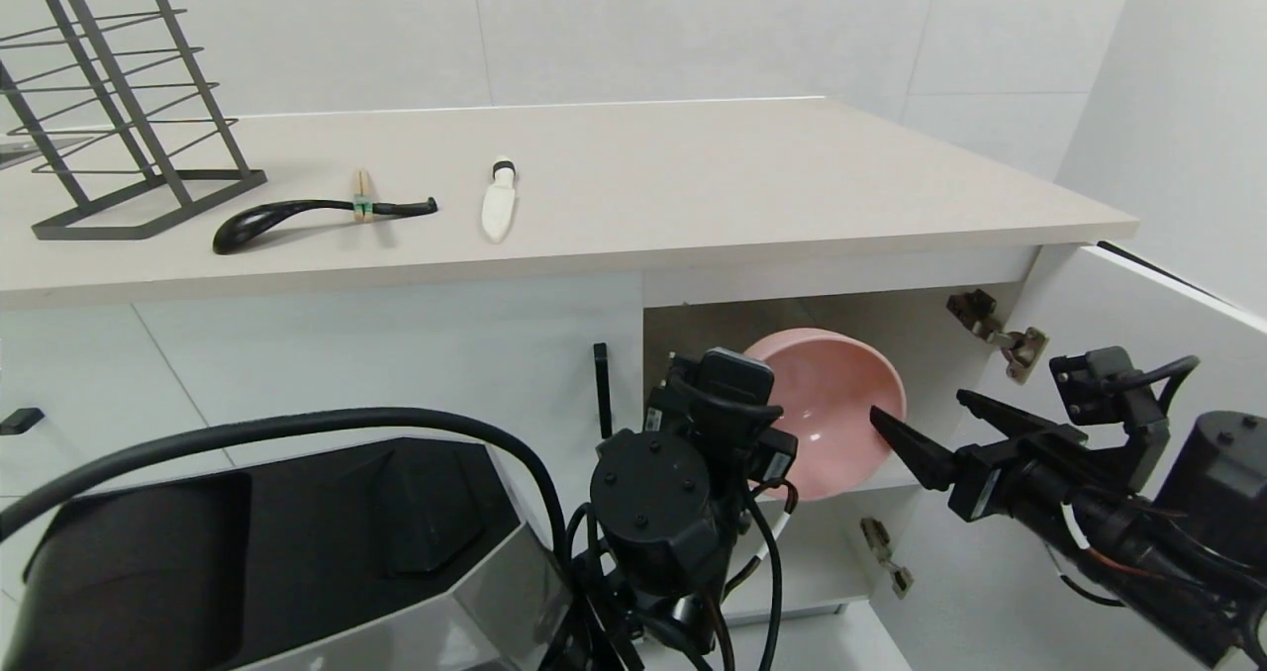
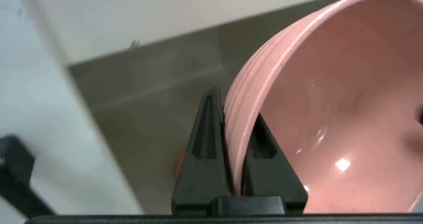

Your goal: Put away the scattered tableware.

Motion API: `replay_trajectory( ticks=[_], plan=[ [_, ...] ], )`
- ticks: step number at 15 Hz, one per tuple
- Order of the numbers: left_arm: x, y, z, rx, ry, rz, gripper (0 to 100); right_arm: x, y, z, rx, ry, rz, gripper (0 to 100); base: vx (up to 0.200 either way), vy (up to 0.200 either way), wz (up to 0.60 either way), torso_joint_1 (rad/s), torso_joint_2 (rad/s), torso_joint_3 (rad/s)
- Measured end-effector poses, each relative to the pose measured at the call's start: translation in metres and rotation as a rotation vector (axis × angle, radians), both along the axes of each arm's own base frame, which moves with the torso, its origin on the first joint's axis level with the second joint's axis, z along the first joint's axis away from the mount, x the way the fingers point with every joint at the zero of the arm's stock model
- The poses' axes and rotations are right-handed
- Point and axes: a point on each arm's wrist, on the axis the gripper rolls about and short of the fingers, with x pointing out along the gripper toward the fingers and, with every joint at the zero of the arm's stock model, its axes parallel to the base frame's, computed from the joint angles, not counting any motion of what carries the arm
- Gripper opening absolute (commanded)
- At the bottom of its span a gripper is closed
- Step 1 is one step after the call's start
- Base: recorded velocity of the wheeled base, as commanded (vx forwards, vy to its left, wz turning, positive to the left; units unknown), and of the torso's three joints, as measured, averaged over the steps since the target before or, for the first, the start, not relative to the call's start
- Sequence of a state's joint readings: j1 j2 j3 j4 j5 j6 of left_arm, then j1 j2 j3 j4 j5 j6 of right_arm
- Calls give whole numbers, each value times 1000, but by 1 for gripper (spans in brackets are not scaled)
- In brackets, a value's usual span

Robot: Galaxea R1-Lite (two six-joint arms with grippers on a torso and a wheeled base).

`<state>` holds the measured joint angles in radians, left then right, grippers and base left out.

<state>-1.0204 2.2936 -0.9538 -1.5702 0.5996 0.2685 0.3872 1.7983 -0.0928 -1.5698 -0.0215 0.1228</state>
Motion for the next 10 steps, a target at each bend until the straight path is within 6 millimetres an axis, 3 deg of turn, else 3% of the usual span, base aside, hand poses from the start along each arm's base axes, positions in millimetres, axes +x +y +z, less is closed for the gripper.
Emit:
replay_trajectory(
  ticks=[5,6,10],
  plan=[
    [-2,-14,4,-24,-34,-71,0,8,-4,5,11,-29,-30,100,0,0,0,0,0,0],
    [-3,-15,4,-22,-37,-84,0,8,-4,6,13,-33,-29,0,0,0,0,0,0,0],
    [-3,-16,5,-20,-46,-119,0,4,0,6,14,-33,1,0,0,0,0,0,0,0]
  ],
)
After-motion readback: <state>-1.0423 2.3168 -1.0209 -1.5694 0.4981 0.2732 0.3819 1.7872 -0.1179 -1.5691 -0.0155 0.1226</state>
